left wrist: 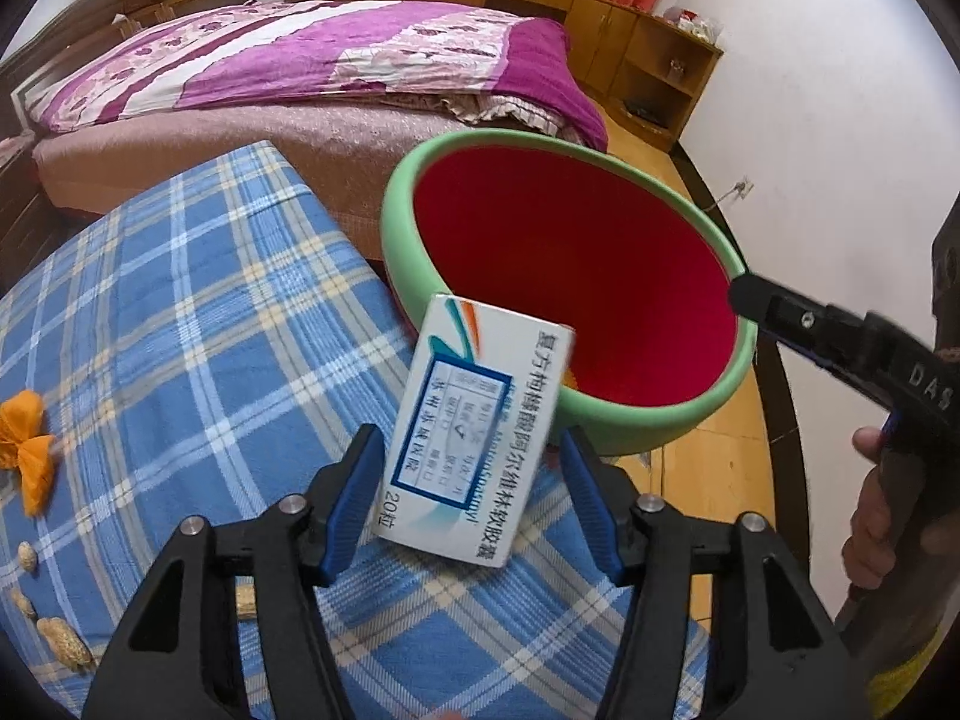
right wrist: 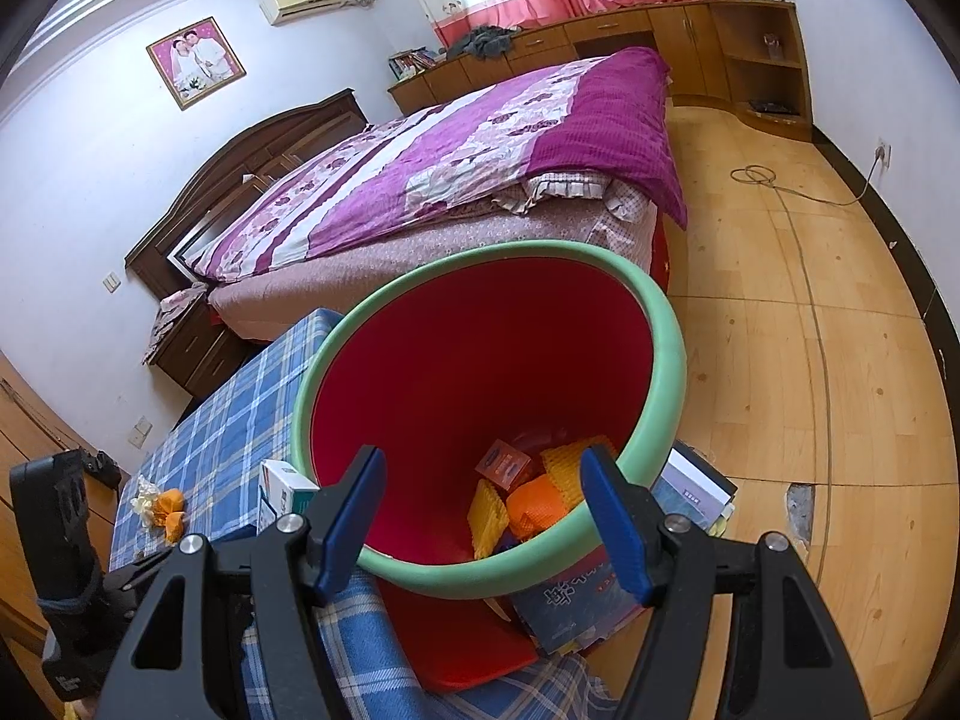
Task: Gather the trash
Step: 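Open the left tool to drop the medicine box into the bucket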
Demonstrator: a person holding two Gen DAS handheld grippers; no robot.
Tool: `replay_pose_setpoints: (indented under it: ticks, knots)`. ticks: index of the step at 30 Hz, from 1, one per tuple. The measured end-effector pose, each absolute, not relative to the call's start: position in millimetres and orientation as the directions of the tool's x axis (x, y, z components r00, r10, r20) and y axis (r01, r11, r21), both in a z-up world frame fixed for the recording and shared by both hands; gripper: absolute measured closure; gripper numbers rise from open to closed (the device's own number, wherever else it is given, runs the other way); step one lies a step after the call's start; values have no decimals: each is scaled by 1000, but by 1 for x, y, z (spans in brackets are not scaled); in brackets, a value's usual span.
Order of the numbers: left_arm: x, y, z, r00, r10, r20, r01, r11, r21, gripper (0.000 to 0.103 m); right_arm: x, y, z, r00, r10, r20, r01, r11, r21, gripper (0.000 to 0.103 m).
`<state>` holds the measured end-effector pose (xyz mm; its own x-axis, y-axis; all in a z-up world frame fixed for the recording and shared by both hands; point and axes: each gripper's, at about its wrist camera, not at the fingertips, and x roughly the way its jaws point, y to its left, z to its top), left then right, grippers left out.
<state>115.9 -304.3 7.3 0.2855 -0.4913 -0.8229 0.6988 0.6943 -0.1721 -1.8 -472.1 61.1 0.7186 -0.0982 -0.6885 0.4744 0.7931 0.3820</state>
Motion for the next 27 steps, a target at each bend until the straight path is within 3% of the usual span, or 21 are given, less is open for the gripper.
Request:
replay_pose_setpoints:
  ticks: [16, 27]
  knots:
    - [113, -324, 34, 342, -534, -773, 755, 646, -112, 47, -7, -473, 61, 732, -99, -674, 474, 785, 400, 33]
    - [137, -356, 40, 319, -566, -760, 740, 650, -173, 46, -13, -487, 57, 721, -115, -683, 502, 767, 401, 33]
